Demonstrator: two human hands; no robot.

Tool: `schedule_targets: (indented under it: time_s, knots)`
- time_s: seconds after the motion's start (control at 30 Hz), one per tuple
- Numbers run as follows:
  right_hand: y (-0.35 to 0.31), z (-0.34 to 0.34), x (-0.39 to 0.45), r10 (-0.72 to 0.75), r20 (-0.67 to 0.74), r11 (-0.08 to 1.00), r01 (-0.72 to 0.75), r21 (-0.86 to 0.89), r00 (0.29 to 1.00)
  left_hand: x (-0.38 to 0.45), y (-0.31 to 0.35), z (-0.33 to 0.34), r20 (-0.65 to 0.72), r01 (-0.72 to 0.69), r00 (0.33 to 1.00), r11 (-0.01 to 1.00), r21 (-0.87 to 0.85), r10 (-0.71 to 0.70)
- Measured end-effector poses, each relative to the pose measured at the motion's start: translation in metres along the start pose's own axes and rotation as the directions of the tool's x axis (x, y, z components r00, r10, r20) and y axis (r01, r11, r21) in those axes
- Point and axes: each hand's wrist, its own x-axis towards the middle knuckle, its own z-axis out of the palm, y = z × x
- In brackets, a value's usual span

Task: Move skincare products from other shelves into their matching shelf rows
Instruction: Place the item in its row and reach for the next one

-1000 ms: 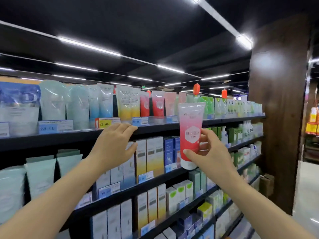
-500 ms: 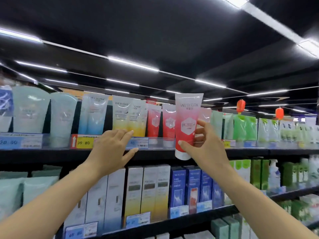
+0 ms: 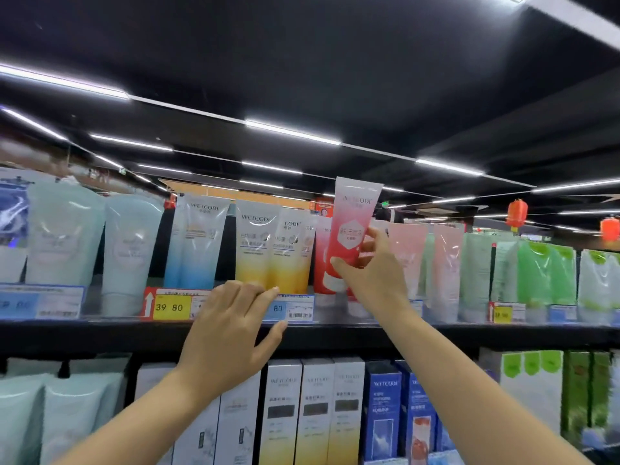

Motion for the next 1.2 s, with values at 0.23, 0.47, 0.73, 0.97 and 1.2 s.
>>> schedule_targets:
  time_s: [0.23,0.47,0.73,0.97,1.2]
  knots:
    - [0.019,0.032,0.001,0.003,0.126,0.976,0.025,-0.216,0.992,0.0,-0.001,0.002,-0.014,-0.009,1.0,1.0,0.004,0.009]
    - [0.02,0.03,0.007,0.067,0.215,0.968,-0.011,-0.249,0.974,-0.002,-0.002,0.004,-0.011,-0.029,1.0,0.999,0.028,0.03]
    - [0.015,0.035,0.005,-0.025,0.101,0.976,0.046,-0.214,0.995,-0.002,-0.002,0.004,-0.009,-0.025,1.0,0.999,0.021,0.025]
    - [0.015,0.031,0.004,-0.031,0.074,0.952,0.052,-0.3,0.997,-0.002,-0.001,0.003,-0.001,-0.014,1.0,1.0,0.019,0.014]
    - [0.014,0.027,0.001,-0.019,0.066,0.935,0.041,-0.351,0.998,-0.002,0.0,0.002,-0.001,-0.009,1.0,1.0,0.016,0.009]
